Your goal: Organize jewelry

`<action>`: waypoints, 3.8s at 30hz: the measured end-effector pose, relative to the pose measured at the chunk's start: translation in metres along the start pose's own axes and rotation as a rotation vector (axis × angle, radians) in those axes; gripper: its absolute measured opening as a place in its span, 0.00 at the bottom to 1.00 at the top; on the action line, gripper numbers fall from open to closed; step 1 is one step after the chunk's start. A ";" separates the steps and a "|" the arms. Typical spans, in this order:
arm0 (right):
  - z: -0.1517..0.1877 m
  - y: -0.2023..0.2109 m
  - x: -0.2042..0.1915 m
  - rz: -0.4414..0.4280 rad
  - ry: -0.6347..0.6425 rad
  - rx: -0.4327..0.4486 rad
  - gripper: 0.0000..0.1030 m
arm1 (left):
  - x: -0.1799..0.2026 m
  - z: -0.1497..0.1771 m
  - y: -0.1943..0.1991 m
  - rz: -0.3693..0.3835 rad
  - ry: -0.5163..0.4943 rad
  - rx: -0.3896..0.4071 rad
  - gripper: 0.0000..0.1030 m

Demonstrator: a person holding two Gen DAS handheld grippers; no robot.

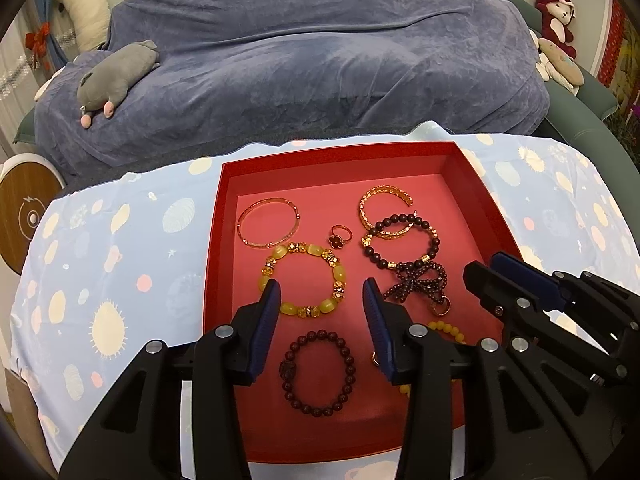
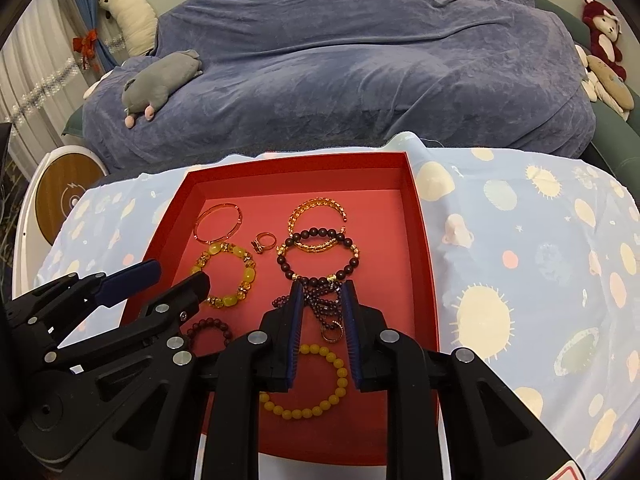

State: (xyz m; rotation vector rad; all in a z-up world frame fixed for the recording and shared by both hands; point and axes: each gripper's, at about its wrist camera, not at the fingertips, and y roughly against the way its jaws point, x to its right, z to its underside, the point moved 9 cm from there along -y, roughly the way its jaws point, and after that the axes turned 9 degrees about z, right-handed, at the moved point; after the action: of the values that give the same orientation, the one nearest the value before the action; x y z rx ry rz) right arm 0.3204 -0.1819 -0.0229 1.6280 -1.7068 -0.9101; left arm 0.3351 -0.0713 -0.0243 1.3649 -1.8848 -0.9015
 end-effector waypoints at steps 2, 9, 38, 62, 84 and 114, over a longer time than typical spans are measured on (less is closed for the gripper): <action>0.000 0.004 0.000 0.000 -0.005 0.001 0.20 | 0.000 0.001 0.005 0.001 0.001 0.003 0.39; 0.005 0.032 0.001 0.006 -0.013 0.018 0.20 | 0.004 0.007 0.031 0.000 0.007 0.023 0.44; 0.089 0.121 0.014 0.073 -0.012 0.036 0.47 | 0.011 0.092 0.116 -0.032 0.039 0.044 0.67; 0.114 0.123 0.031 0.098 -0.068 0.023 0.94 | -0.005 0.119 0.122 -0.096 0.082 0.031 0.89; 0.113 0.125 0.034 0.126 -0.057 0.040 0.94 | -0.007 0.123 0.121 -0.126 0.087 0.024 0.92; 0.114 0.123 0.034 0.128 -0.053 0.035 0.94 | -0.012 0.128 0.118 -0.131 0.109 0.010 0.92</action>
State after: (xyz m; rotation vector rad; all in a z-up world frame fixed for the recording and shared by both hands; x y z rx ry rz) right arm 0.1542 -0.2059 0.0093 1.5094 -1.8500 -0.8723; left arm 0.1728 -0.0119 -0.0005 1.5266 -1.7366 -0.8643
